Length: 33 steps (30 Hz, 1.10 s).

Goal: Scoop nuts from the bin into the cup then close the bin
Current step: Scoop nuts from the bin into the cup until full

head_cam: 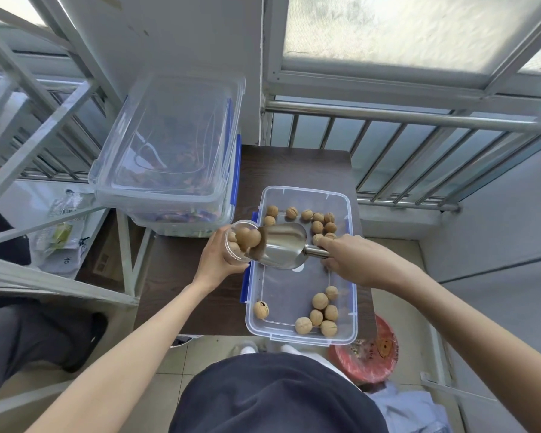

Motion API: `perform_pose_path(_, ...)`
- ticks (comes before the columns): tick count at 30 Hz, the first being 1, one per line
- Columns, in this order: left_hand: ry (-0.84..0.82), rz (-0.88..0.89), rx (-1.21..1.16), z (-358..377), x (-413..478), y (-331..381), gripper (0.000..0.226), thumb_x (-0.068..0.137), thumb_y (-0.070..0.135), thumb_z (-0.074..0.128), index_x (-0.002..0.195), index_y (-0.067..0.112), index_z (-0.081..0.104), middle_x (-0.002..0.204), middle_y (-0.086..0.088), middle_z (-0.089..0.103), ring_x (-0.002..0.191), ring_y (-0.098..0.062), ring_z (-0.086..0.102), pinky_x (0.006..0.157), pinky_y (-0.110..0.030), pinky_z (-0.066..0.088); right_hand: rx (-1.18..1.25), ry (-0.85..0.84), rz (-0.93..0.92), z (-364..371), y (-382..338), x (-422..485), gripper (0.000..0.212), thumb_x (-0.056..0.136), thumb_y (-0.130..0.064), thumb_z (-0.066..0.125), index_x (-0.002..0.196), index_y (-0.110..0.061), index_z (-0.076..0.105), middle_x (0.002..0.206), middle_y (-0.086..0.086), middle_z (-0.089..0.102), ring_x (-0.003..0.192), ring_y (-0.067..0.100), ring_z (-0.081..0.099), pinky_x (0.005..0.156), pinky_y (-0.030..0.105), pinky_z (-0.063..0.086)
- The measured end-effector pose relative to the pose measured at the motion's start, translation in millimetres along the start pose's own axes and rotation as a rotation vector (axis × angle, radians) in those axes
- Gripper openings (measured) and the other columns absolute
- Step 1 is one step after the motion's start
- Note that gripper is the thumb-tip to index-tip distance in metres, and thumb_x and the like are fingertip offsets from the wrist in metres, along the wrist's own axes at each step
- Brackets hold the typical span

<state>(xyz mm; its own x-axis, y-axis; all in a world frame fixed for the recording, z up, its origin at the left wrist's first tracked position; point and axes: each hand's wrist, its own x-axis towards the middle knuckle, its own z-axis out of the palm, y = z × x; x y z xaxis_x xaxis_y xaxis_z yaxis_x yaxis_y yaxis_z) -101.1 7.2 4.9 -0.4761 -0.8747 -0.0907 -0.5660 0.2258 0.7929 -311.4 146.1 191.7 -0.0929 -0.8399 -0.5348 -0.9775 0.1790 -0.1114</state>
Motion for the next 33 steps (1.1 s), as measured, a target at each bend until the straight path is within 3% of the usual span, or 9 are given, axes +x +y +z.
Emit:
perform_pose_path(3, 0.005, -0.041, -0.086, 1, -2, -2, 0.069, 0.052, 0.018, 0.087, 0.111, 0.029, 0.053, 0.115, 0.011, 0.060, 0.106, -0.009, 0.057, 0.087, -0.021, 0.043, 0.059, -0.022, 0.003, -2, 8, -3, 0.019, 0.096, -0.024, 0.044, 0.104, -0.008, 0.050, 0.095, 0.016, 0.057, 0.081, 0.035, 0.051, 0.067, 0.034, 0.035)
perform_pose_path(7, 0.069, -0.055, -0.122, 1, -5, -9, 0.080, 0.049, 0.009, 0.092, 0.110, 0.032, 0.044, 0.108, 0.009, 0.057, 0.102, -0.009, 0.054, 0.084, -0.018, 0.039, 0.170, -0.036, 0.071, 2, 34, -7, 0.009, 0.095, -0.022, 0.048, 0.095, -0.012, 0.048, 0.084, 0.007, 0.050, 0.078, 0.030, 0.049, 0.067, 0.032, 0.036)
perform_pose_path(12, 0.138, -0.106, -0.132, -2, -9, -17, 0.081, 0.048, 0.008, 0.093, 0.118, 0.018, 0.051, 0.112, 0.009, 0.055, 0.104, -0.008, 0.052, 0.090, -0.023, 0.039, 0.280, -0.145, 0.231, 71, 40, 27, 0.008, 0.092, -0.015, 0.044, 0.085, -0.012, 0.046, 0.101, 0.017, 0.062, 0.085, 0.031, 0.058, 0.067, 0.031, 0.039)
perform_pose_path(14, 0.137, -0.099, -0.146, -2, -10, -17, 0.083, 0.048, 0.009, 0.093, 0.118, 0.022, 0.050, 0.113, 0.009, 0.055, 0.106, -0.008, 0.052, 0.091, -0.023, 0.039, 0.318, -0.198, 0.249, 105, 27, 42, 0.011, 0.090, -0.010, 0.042, 0.083, -0.009, 0.050, 0.111, 0.022, 0.063, 0.093, 0.034, 0.061, 0.068, 0.033, 0.040)
perform_pose_path(17, 0.123, -0.094, -0.150, -3, -12, -15, 0.083, 0.048, 0.009, 0.093, 0.111, 0.032, 0.044, 0.112, 0.009, 0.054, 0.105, -0.007, 0.052, 0.088, -0.013, 0.039, 0.311, -0.207, 0.252, 137, 3, 55, 0.023, 0.090, -0.007, 0.038, 0.067, -0.014, 0.039, 0.117, 0.024, 0.061, 0.105, 0.038, 0.059, 0.069, 0.033, 0.035)
perform_pose_path(19, 0.115, -0.102, -0.154, -3, -12, -14, 0.084, 0.048, 0.010, 0.093, 0.111, 0.034, 0.043, 0.110, 0.010, 0.055, 0.104, -0.004, 0.052, 0.083, 0.001, 0.035, 0.296, -0.162, 0.267, 146, -11, 60, 0.014, 0.092, -0.005, 0.037, 0.091, -0.007, 0.051, 0.121, 0.023, 0.059, 0.110, 0.038, 0.057, 0.072, 0.032, 0.032)
perform_pose_path(21, 0.105, -0.101, -0.150, -2, -13, -12, 0.085, 0.048, 0.012, 0.093, 0.112, 0.034, 0.043, 0.110, 0.010, 0.055, 0.105, -0.004, 0.052, 0.082, 0.005, 0.033, 0.330, -0.080, 0.325, 150, -19, 69, 0.025, 0.094, -0.006, 0.037, 0.115, 0.001, 0.049, 0.124, 0.022, 0.057, 0.114, 0.039, 0.055, 0.074, 0.034, 0.034)
perform_pose_path(25, 0.074, -0.083, -0.148, 2, -16, -7, 0.087, 0.048, 0.012, 0.094, 0.114, 0.035, 0.043, 0.113, 0.012, 0.055, 0.105, -0.002, 0.052, 0.082, 0.005, 0.037, 0.501, 0.002, 0.431, 147, -28, 91, 0.029, 0.094, -0.004, 0.035, 0.119, 0.003, 0.046, 0.127, 0.023, 0.054, 0.120, 0.040, 0.051, 0.090, 0.043, 0.045)
perform_pose_path(33, 0.032, -0.058, -0.136, 1, -19, 2, 0.084, 0.050, 0.010, 0.092, 0.113, 0.037, 0.043, 0.106, 0.033, 0.049, 0.099, 0.013, 0.050, 0.081, -0.004, 0.036, 0.658, 0.081, 0.531, 142, -26, 131, 0.029, 0.096, -0.009, 0.036, 0.122, 0.002, 0.044, 0.130, 0.023, 0.052, 0.122, 0.040, 0.048, 0.096, 0.044, 0.043)
